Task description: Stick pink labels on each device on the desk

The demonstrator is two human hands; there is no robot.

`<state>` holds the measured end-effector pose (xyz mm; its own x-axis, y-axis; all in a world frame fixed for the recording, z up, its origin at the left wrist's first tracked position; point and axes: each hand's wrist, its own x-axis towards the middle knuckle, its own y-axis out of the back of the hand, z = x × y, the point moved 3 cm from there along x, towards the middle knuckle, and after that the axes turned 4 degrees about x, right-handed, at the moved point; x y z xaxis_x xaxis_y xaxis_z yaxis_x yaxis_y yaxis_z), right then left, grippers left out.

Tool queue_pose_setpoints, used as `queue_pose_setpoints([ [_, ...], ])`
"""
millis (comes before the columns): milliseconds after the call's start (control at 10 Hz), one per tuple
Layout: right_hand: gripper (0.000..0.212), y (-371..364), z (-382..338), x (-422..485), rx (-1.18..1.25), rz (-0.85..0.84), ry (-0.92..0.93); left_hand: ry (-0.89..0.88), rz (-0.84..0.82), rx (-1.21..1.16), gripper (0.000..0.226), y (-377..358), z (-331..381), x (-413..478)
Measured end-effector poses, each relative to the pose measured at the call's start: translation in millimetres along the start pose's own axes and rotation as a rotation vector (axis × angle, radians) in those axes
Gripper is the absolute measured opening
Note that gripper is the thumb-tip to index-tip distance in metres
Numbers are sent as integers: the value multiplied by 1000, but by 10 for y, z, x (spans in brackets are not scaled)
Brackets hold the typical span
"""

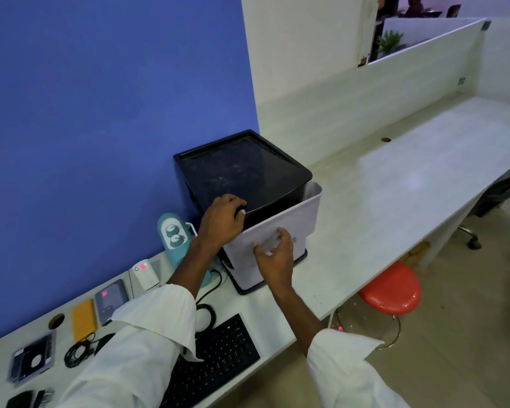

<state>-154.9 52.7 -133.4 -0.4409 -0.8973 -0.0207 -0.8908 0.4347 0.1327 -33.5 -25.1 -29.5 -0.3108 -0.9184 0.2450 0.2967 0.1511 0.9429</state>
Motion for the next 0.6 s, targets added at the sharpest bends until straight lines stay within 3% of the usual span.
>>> queue_pose_setpoints([
  [200,76,-194,-37,322,-10,-101,-12,-10,3,-44,37,-17,-34,-45],
  [400,70,-274,-55,379,33,-80,-27,-6,-30,-62,44,-14,-37,-62],
  [500,57,-304,-36,293,46,-42,-26,-27,-31,-102,45,29,-67,-124],
  [600,36,-443,-40,57,31,-116,2,-32,45,-105,44,206,-254,-314],
])
